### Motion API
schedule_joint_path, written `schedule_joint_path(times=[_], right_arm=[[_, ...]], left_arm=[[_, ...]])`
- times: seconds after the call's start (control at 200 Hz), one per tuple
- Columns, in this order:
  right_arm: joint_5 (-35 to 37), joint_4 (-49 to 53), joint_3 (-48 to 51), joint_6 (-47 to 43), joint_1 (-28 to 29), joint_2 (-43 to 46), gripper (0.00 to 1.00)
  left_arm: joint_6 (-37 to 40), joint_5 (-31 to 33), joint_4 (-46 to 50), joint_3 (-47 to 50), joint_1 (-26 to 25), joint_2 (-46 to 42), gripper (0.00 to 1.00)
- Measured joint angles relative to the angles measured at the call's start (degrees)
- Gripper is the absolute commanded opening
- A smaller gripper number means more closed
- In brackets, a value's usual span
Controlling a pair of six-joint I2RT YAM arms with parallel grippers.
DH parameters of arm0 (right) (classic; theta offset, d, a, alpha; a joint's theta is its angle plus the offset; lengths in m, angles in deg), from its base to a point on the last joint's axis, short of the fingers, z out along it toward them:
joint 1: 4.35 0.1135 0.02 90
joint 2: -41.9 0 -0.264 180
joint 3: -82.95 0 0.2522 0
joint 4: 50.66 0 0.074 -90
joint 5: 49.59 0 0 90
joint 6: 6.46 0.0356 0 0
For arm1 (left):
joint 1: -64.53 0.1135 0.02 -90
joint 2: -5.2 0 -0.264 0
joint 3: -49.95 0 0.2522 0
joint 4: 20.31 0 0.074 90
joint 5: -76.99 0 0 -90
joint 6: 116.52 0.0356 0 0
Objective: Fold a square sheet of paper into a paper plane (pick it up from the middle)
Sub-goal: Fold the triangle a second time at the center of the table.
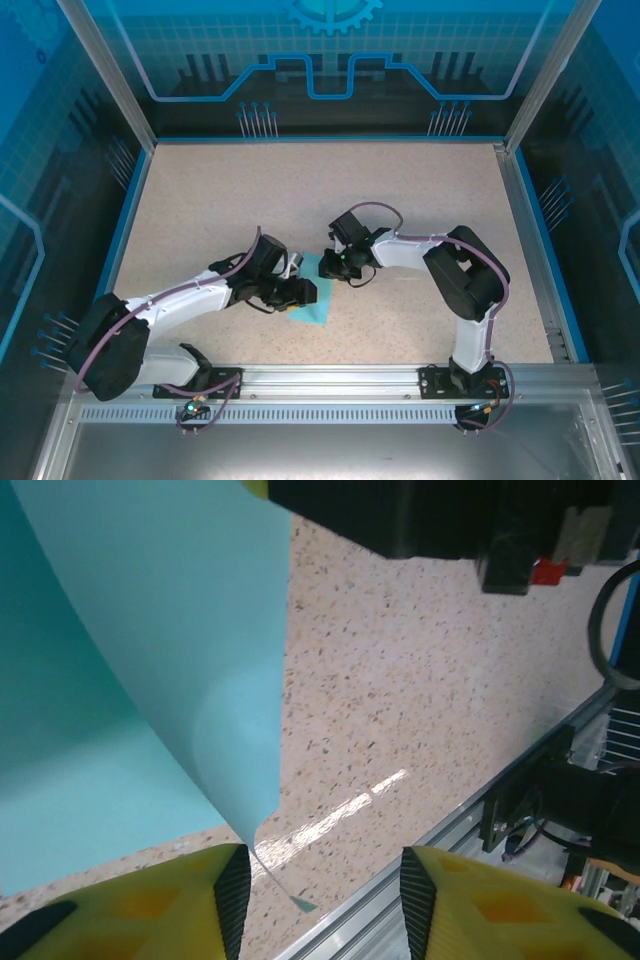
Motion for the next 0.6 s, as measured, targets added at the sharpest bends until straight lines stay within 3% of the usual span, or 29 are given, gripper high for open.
schedule_joint_path(times=[0.39,0.6], right_arm=[[-2.0,-1.4,1.8,-2.0,-0.6,1.7,0.24],[-4.9,-3.0,7.4,-3.2,-2.8,8.0,0.31]], left_arm=[[-1.2,-0.4,-7.2,0.0,0.0,6.5,0.46],[-2.3,1.2,-9.3,0.1,0.0,7.0,0.30]])
